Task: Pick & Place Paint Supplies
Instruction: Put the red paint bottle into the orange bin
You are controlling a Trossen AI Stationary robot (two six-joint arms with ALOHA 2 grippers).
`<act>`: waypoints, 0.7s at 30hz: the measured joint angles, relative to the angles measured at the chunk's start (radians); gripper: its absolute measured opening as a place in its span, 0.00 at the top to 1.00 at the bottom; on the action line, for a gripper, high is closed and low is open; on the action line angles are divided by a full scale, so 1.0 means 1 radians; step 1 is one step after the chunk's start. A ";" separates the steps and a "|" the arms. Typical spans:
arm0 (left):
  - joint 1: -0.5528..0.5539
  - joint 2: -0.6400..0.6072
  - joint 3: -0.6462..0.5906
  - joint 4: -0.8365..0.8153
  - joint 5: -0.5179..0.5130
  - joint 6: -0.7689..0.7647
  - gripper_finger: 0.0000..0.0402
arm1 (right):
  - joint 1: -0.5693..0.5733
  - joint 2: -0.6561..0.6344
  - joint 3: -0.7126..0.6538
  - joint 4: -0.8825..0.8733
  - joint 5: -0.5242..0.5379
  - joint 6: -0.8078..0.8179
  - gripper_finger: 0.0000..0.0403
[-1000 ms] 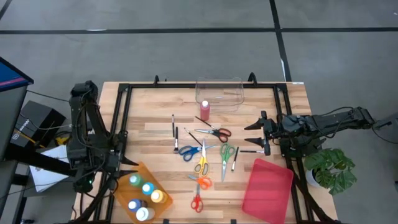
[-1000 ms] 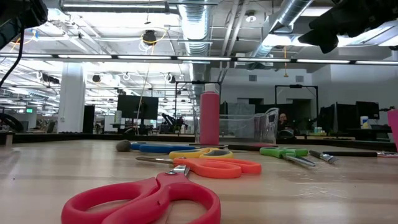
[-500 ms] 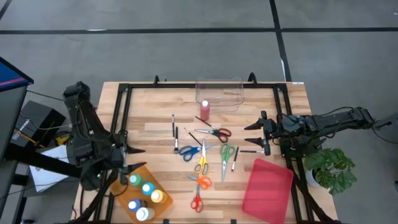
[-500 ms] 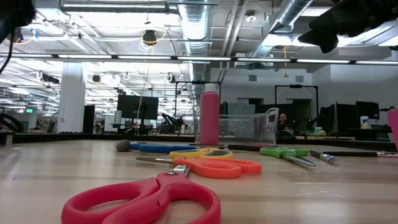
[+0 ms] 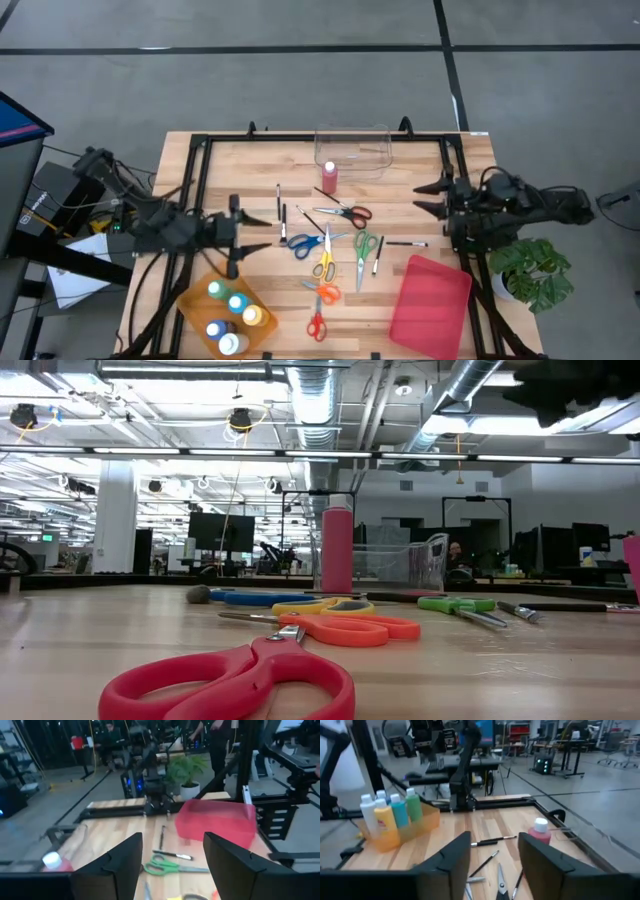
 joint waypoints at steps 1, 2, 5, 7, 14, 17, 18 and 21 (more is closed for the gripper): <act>0.035 -0.002 0.000 0.010 0.032 0.014 0.48 | -0.006 -0.038 -0.028 0.009 0.000 0.016 0.66; 0.074 -0.002 0.000 0.022 0.066 0.029 0.48 | -0.012 -0.074 -0.058 0.028 0.000 0.029 0.70; 0.190 -0.001 0.000 0.051 0.195 0.059 0.48 | -0.026 -0.172 -0.157 0.083 0.000 0.056 0.80; 0.271 -0.001 0.000 0.085 0.300 0.070 0.48 | -0.033 -0.195 -0.228 0.143 0.001 0.068 0.86; 0.498 0.015 0.000 0.166 0.567 0.077 0.48 | -0.039 -0.162 -0.403 0.354 -0.006 0.070 0.99; 0.570 0.062 0.001 0.222 0.650 0.077 0.48 | -0.039 -0.154 -0.403 0.347 -0.014 0.068 0.97; 0.590 0.082 0.000 0.246 0.677 0.077 0.48 | -0.039 -0.152 -0.403 0.336 -0.016 0.069 0.97; 0.651 0.163 0.001 0.332 0.743 0.079 0.48 | -0.039 -0.155 -0.404 0.355 -0.018 0.069 0.98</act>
